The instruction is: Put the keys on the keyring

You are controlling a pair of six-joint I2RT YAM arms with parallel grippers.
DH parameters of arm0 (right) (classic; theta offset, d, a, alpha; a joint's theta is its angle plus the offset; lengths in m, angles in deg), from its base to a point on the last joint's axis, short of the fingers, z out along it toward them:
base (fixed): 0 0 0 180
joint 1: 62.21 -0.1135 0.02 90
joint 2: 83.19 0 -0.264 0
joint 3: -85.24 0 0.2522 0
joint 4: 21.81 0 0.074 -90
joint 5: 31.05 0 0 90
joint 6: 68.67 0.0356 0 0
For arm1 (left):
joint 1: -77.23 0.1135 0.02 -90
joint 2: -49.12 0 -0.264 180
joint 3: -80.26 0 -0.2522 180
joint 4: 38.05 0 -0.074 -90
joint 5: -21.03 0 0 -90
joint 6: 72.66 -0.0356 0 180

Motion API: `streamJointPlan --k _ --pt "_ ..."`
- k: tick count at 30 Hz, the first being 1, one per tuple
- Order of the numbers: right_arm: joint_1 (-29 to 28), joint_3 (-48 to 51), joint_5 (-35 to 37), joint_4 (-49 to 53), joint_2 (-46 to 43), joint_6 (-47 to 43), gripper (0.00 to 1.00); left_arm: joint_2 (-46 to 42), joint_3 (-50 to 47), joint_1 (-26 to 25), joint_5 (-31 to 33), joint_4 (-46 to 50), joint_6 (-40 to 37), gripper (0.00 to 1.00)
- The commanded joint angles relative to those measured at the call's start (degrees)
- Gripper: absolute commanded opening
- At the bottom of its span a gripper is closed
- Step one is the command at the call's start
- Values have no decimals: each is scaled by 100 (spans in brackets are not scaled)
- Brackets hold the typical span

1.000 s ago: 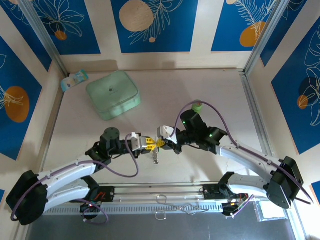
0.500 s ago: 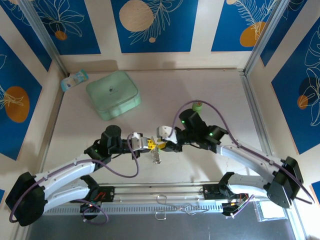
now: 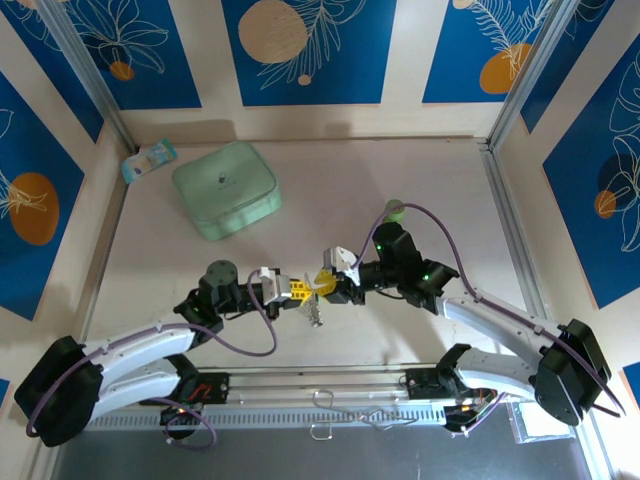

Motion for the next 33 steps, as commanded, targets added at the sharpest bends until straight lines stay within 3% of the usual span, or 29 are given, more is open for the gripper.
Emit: streamJointPlan --k 1,6,15,17,18,19,21,25,33 --pt "-30 100 -146 -158 59 53 26 3 -7 -30 -271 -494 166 0" --pt "-45 79 -82 -119 113 -9 23 -5 2 -29 -291 -484 165 0" --pt "-74 -48 -162 15 173 -73 0 54 0 -30 -278 -667 226 0" --pt "-80 -96 -161 93 165 -114 0 63 10 -28 -208 -647 194 0" --pt "-91 -130 -135 169 139 -152 0 42 11 -25 -113 -598 179 5" --pt "-100 -175 -94 271 114 -210 0 3 11 -28 4 -494 151 16" --pt "-140 -318 89 589 72 -410 0 -135 90 -30 172 -51 14 24" --pt "-315 -821 590 1582 172 -1045 0 -336 544 -30 184 1362 -358 24" --pt "-595 -1314 842 2077 385 -1380 0 -271 875 -69 134 2047 -722 16"
